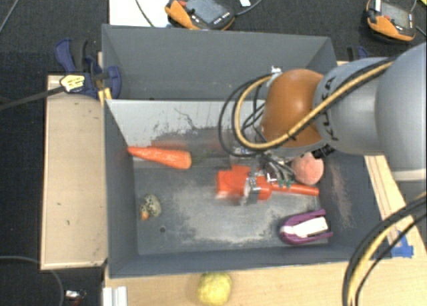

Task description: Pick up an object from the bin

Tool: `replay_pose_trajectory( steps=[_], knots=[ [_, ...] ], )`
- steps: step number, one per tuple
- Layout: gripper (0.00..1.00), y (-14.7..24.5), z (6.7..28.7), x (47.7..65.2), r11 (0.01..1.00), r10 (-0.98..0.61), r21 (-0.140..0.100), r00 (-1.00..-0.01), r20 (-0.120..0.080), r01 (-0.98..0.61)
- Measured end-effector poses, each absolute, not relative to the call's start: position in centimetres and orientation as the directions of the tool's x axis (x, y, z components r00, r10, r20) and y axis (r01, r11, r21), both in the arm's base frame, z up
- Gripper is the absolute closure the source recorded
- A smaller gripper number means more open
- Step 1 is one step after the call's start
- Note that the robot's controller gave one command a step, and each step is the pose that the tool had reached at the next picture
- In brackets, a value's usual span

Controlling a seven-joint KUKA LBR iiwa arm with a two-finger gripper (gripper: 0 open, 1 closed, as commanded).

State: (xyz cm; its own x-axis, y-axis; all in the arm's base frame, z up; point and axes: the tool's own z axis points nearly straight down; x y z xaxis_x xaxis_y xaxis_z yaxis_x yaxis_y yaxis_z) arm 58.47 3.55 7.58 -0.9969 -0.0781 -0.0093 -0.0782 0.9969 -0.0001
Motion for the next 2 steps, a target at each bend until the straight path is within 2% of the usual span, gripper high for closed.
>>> replay_pose_trajectory(
  steps=[1,2],
  knots=[
    [0.0,4.1,16.2,58.3,0.979,-0.202,-0.006,-0.979,-0.021,-0.201],
    [0.0,3.8,7.3,58.0,0.994,-0.107,0.001,-0.994,0.001,-0.107]
  ],
)
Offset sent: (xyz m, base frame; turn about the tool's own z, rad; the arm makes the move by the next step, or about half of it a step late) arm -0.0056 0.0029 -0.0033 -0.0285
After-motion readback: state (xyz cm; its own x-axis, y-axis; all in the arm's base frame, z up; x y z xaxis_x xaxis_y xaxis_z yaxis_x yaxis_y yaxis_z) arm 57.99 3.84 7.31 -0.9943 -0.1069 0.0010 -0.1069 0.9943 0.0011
